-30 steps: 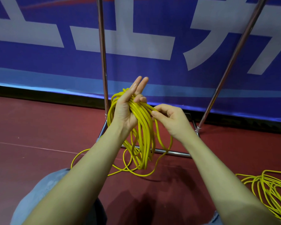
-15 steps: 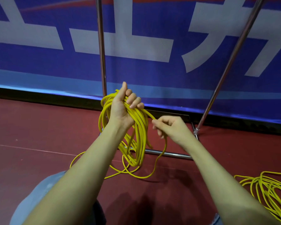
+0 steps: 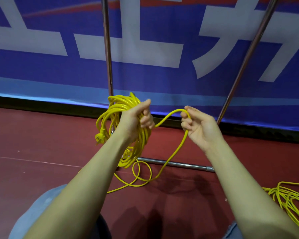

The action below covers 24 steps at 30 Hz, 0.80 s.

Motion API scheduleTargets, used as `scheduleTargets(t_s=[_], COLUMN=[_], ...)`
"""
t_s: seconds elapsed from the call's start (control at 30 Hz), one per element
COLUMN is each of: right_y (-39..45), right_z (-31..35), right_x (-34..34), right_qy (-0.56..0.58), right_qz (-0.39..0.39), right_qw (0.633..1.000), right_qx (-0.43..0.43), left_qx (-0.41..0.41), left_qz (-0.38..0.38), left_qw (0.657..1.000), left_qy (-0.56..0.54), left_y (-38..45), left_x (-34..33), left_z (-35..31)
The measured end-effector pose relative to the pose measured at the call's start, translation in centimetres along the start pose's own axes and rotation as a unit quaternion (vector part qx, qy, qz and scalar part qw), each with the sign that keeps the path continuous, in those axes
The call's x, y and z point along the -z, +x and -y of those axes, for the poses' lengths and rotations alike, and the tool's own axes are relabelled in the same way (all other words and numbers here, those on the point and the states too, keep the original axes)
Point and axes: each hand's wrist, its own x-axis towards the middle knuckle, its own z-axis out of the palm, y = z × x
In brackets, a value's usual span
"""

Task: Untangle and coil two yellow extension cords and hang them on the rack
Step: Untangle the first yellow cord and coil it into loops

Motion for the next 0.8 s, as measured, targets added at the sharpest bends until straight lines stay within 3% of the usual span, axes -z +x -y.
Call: scheduleTargets(t_s=[0.13,0.23,0.37,0.43,0.53,0.7,0.8], right_y=[-0.3,-0.3,-0.4,-0.4,0.0,0.6,0.1], right_z=[0.7,0.9,1.0,1.0,0.9,-0.9,-1.7], right_x=[-1.7,-2.3,-2.1,-1.8,-1.3,0.5,1.5], right_qy=[0.07,0.108,0.133,0.141,0.131,-0.115,-0.247], right_qz=[-0.01,-0.021,-0.035,-0.036,-0.024,-0.076,0.007], right_qw=[0.997,0.992,0.988,0.987,0.99,0.99,0.969], right_qx=[-0.037,-0.055,-0.072,-0.067,-0.045,0.02,-0.016], left_qx=[-0.035,-0.048,-0.005,0.013,0.004,-0.016,0.004], left_qz=[0.048,0.115,0.195,0.219,0.183,0.073,-0.001], left_qw=[0.981,0.955,0.923,0.923,0.95,0.995,0.997], left_qy=[0.186,0.269,0.332,0.315,0.255,0.069,-0.072], left_y=[-0.6,-0.9,-1.2,-1.2,-0.7,0.1,0.8], left_x=[-0.3,-0.5,-0.8,-1.2,-1.2,-1.8,-2.1], left_z=[1.6,1.9,2.3,2.3,2.4,2.1,1.6])
